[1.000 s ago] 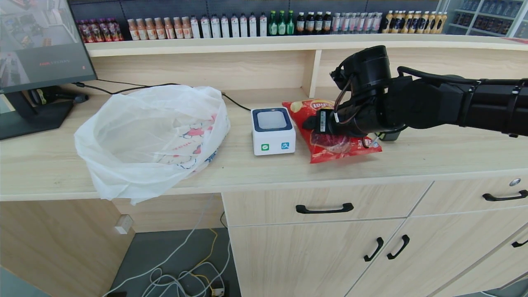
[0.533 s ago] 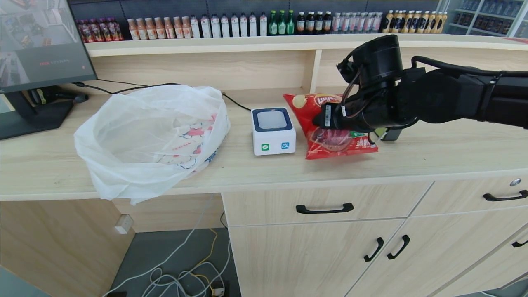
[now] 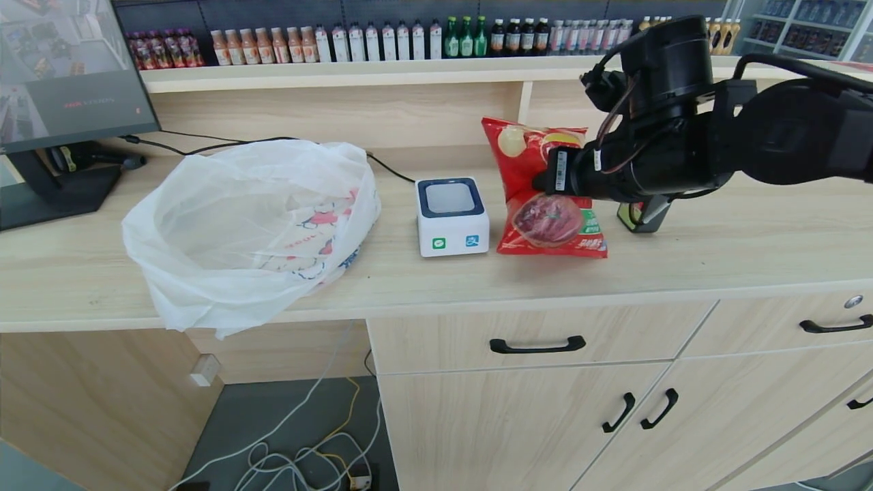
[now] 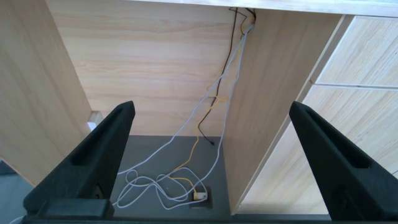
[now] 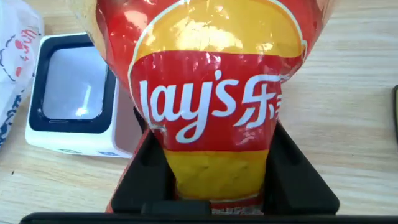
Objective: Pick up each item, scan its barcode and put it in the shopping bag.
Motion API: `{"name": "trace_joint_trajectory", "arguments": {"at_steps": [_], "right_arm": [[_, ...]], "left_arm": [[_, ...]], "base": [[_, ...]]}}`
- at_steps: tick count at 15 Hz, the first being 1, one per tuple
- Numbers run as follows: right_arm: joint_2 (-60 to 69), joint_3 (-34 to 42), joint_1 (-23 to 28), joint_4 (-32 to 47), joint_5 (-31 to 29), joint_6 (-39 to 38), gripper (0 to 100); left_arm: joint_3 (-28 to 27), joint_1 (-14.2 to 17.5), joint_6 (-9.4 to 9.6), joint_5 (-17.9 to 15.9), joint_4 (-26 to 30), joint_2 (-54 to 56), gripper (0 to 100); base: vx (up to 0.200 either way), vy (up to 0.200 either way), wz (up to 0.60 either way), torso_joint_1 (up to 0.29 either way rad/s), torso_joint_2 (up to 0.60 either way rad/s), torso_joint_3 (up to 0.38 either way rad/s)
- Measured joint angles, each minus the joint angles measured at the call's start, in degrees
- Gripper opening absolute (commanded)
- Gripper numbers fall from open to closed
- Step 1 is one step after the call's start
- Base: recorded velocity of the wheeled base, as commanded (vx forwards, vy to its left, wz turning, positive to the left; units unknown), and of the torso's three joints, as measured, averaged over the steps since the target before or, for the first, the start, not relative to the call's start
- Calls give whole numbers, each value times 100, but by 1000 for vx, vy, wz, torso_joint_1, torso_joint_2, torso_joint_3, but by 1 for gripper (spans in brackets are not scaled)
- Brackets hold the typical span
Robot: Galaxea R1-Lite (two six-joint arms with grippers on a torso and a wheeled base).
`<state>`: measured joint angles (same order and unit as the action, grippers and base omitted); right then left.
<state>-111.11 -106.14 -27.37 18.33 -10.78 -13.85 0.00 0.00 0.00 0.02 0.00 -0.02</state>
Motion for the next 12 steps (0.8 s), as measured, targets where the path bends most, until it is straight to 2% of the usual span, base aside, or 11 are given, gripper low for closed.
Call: {"name": "trace_joint_trajectory", "arguments": {"at_steps": [6,9,12], "right_arm": [[703,319,-38,-13,27,2,0],[1241,774,-102,-22,63,37,0],[1990,1546,-187,-27,178,96,0]], "left_arm": [[0,-2,0,0,0,0,100],[0,-2,0,-2,0,0,100],[0,0,0,0,0,0,100]], "base": [[0,0,0,0,0,0],[0,0,0,0,0,0],[0,0,0,0,0,0]]}}
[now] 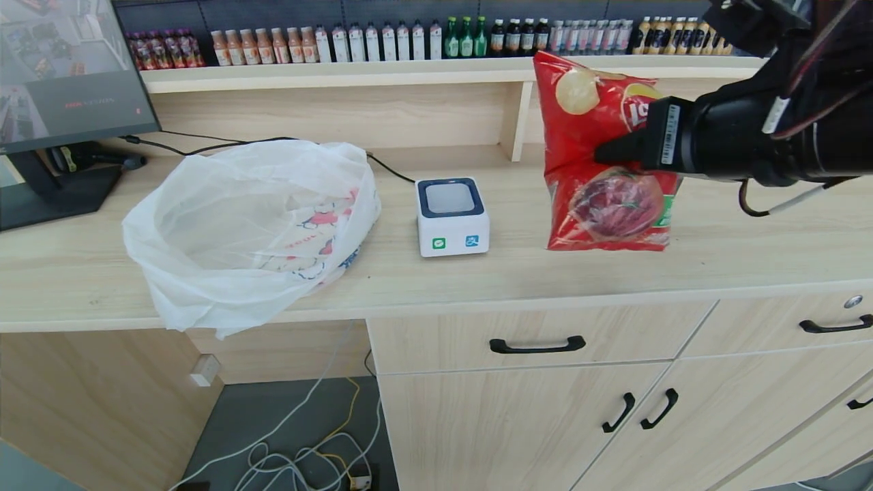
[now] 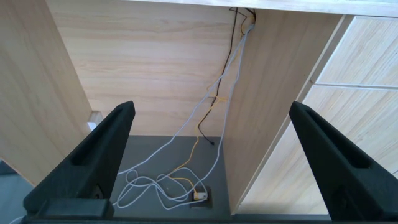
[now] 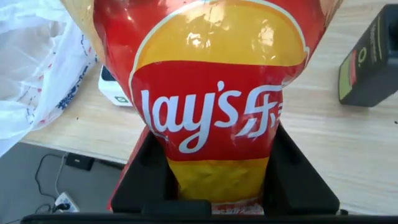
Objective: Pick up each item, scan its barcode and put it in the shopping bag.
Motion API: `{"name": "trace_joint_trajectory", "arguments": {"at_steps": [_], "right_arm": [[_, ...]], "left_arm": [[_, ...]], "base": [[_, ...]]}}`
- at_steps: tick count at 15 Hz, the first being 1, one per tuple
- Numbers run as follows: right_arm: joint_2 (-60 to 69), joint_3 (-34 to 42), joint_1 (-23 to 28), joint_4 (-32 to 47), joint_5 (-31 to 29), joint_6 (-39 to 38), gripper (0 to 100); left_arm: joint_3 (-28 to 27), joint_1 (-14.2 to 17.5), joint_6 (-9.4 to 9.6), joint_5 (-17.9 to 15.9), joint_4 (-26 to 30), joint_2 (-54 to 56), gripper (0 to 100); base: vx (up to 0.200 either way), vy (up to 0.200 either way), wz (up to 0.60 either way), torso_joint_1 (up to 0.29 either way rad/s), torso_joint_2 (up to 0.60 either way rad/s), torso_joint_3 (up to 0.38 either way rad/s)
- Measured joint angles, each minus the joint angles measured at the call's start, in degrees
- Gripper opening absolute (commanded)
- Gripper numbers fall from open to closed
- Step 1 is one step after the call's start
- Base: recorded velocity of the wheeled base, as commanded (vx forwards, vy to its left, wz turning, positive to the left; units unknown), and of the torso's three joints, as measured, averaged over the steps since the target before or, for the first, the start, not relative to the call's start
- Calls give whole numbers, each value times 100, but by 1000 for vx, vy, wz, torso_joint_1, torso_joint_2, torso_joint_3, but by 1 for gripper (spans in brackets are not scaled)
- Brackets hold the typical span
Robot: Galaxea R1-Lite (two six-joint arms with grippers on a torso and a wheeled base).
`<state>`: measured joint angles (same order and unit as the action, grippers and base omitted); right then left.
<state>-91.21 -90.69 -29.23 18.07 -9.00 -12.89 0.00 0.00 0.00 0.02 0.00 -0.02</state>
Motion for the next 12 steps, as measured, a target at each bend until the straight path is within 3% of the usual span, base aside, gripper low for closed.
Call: {"name": "trace_joint_trajectory", "arguments": {"at_steps": [9,12], "right_arm": [[2308,3062,-80,-1081,306,63,0],[2734,3702,-89,-1786,1056,126,0]], "left_arm": [[0,0,0,2,0,0,100],[0,0,0,0,0,0,100]], "base": [[0,0,0,0,0,0],[0,0,0,0,0,0]]}}
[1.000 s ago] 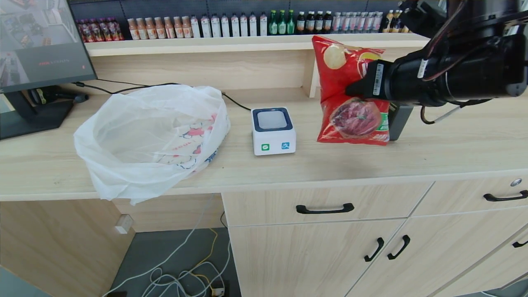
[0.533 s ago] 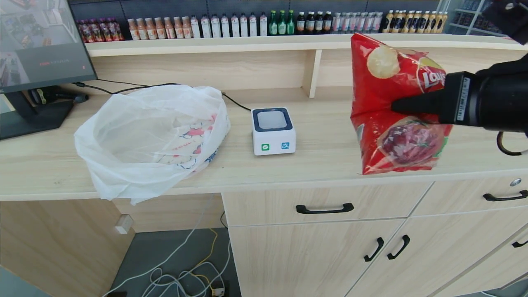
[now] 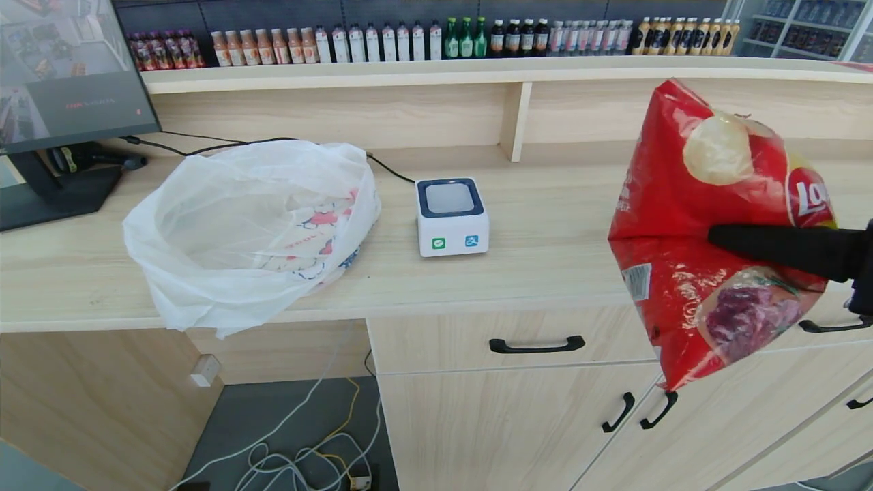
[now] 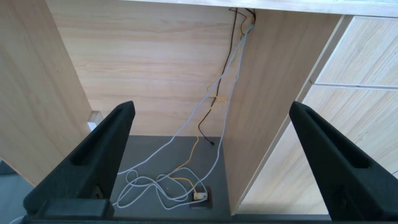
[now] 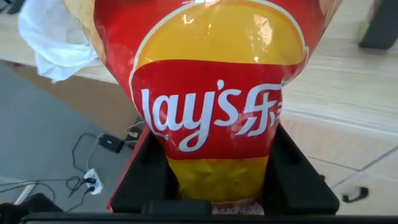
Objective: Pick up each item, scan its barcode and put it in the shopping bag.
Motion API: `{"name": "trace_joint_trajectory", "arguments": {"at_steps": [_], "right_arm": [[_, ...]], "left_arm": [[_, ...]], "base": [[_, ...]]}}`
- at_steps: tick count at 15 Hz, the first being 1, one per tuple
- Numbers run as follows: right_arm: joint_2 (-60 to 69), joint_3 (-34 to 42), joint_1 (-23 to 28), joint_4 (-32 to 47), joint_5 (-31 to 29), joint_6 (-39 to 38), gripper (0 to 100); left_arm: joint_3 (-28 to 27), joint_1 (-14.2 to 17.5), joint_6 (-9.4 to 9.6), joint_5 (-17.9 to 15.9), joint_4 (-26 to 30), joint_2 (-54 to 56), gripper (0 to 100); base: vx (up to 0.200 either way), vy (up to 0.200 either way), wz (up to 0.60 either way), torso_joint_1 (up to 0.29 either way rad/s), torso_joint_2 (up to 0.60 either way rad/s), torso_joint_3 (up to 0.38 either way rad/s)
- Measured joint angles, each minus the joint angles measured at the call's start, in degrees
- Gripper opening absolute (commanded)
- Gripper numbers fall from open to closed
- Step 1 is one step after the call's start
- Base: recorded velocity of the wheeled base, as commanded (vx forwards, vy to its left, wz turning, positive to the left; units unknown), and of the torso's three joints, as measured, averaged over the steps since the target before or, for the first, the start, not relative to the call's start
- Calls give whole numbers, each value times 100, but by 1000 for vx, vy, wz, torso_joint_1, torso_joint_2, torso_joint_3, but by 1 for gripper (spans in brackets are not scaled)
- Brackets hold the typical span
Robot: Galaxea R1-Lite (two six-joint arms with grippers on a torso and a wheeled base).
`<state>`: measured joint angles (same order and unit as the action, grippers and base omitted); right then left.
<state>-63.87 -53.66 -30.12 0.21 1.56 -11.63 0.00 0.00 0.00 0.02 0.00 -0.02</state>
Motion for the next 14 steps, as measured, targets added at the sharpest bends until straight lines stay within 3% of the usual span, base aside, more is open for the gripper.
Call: {"name": "trace_joint_trajectory", "arguments": {"at_steps": [10,14], "right_arm": [[-82,1936,-20,-3270,2693,-141,0],[-460,2398,-380,-4586,2970,-1125,0]], "left_arm": [[0,0,0,0,0,0,100],[0,0,0,0,0,0,100]], "base": [[0,0,0,0,0,0],[0,0,0,0,0,0]]}}
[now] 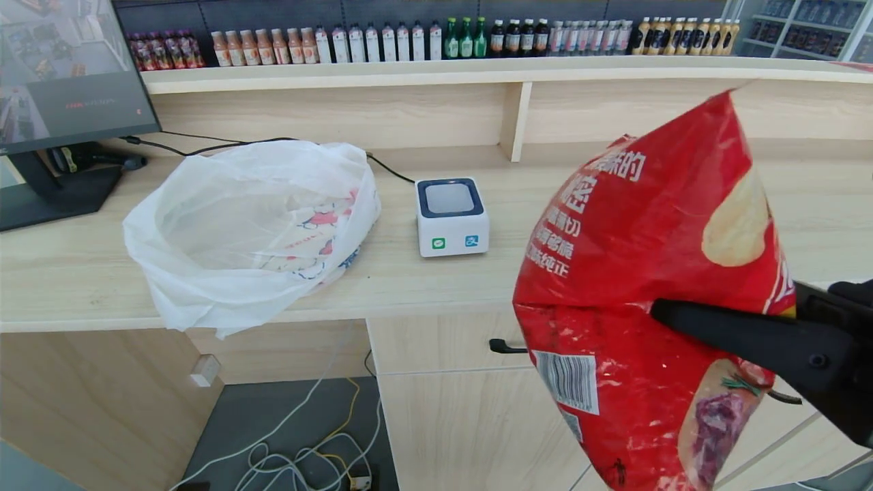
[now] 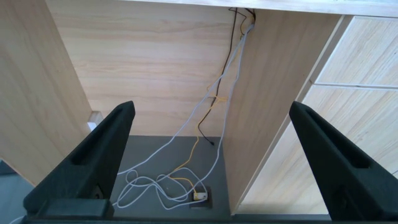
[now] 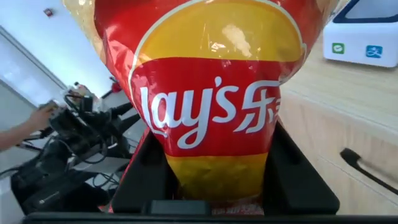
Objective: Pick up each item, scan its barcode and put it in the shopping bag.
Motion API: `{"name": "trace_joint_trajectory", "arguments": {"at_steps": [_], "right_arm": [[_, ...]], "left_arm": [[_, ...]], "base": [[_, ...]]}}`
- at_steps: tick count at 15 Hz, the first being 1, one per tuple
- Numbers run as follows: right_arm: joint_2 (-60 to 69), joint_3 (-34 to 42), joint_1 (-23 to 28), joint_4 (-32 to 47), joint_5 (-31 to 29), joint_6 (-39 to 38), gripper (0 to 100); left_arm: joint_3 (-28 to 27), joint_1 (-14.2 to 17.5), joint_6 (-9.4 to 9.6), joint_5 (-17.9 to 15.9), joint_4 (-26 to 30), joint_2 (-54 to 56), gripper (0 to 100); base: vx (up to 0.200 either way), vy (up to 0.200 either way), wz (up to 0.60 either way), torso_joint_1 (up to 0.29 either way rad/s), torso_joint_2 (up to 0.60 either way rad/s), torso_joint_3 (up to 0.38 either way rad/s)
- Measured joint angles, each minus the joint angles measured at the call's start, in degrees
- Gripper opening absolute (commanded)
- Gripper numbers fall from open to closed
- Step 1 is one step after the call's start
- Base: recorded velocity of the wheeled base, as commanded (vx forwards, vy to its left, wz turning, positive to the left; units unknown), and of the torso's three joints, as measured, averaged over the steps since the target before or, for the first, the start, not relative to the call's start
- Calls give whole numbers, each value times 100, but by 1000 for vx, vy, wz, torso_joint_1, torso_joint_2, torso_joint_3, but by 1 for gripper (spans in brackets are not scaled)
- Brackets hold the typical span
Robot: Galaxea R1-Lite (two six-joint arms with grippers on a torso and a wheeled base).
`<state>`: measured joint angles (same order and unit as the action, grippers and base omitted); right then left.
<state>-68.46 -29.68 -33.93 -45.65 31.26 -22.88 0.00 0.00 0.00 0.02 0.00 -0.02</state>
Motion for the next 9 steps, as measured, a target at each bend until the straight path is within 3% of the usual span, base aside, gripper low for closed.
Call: {"name": "trace_joint_trajectory", "arguments": {"at_steps": [6,9], "right_arm": [[-976,386,-193,-2466,2,-2064,0],[-1652,877,-282,-4209,-2,-2737,0]], "left_arm": [[0,0,0,0,0,0,100],[0,-2,0,-2,0,0,100]], "base": [[0,0,0,0,0,0],[0,0,0,0,0,0]]}}
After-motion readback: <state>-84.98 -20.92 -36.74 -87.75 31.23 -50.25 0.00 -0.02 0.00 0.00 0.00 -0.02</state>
